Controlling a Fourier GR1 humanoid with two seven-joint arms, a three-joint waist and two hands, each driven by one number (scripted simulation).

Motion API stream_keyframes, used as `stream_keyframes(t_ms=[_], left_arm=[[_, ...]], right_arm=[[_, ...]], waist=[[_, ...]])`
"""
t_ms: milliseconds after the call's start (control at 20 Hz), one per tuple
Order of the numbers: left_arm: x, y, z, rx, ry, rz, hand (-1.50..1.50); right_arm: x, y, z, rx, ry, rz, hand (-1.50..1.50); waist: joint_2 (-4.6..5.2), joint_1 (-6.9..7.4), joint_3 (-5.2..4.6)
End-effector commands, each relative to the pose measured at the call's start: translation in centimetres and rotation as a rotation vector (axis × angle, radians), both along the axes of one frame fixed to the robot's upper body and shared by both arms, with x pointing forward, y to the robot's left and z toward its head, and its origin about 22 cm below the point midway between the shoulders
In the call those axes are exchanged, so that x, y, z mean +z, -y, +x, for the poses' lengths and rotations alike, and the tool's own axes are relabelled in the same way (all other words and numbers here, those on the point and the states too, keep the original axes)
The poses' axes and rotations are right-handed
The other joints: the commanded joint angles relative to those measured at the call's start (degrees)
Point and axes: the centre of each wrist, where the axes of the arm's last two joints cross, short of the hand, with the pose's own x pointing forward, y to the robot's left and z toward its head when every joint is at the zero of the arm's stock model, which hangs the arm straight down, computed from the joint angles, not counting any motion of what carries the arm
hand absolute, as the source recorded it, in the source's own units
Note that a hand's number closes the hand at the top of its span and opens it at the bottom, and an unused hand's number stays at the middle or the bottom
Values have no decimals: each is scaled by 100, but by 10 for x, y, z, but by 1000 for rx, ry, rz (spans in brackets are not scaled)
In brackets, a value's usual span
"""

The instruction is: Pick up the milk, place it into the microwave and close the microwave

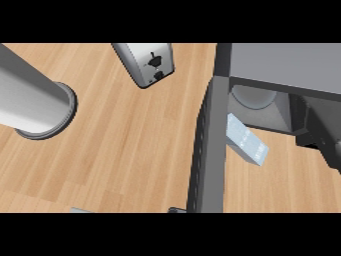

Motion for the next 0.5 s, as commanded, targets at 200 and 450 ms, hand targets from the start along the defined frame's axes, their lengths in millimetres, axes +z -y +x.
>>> stream_keyframes(t_ms=[200, 450], left_arm=[[-4, 1, 12, -17, -18, 13, -150], [-3, 1, 13, -20, -29, 34, -150]], right_arm=[[31, -33, 21, 229, 80, 55, -150], [23, -37, 18, 224, -70, -45, -150]], waist=[[6, 23, 16], [-52, 175, -12]])
